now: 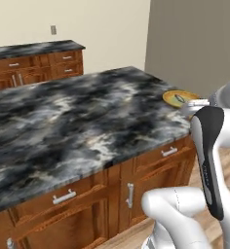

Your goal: Take the cheese, fish, and lemon from the fridge and place them on the plate on the dining counter to create an appetizer plate.

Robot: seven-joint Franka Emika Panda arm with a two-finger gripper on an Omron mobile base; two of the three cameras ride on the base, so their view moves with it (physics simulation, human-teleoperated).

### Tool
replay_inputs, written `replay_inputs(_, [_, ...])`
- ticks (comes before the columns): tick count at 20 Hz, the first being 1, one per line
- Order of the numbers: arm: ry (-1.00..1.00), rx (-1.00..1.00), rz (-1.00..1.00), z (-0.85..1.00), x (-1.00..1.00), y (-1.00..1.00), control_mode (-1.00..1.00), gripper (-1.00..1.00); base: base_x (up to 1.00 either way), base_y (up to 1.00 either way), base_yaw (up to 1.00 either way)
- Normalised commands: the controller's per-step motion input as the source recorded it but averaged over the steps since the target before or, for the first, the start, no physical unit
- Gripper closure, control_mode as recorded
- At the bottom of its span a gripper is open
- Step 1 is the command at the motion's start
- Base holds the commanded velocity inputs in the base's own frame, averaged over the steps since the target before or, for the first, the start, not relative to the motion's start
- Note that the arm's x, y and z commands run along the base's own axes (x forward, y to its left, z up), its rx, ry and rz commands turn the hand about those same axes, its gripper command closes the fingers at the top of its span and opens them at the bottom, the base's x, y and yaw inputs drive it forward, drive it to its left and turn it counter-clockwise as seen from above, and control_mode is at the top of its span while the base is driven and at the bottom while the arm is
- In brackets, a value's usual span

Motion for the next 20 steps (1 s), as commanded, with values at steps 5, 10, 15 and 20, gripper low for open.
replay_inputs(5, [0.0, 0.0, 0.0, 0.0, 0.0, 0.0, 1.0, 1.0, 0.43, -1.0, 0.35])
replay_inputs(10, [0.0, 0.0, 0.0, 0.0, 0.0, 0.0, 1.0, 1.0, 0.55, -0.97, 0.39])
replay_inputs(15, [0.0, 0.0, 0.0, 0.0, 0.0, 0.0, 1.0, 1.0, 0.67, -0.99, 0.34])
replay_inputs(20, [0.0, 0.0, 0.0, 0.0, 0.0, 0.0, 1.0, 1.0, 0.84, -0.63, 0.18])
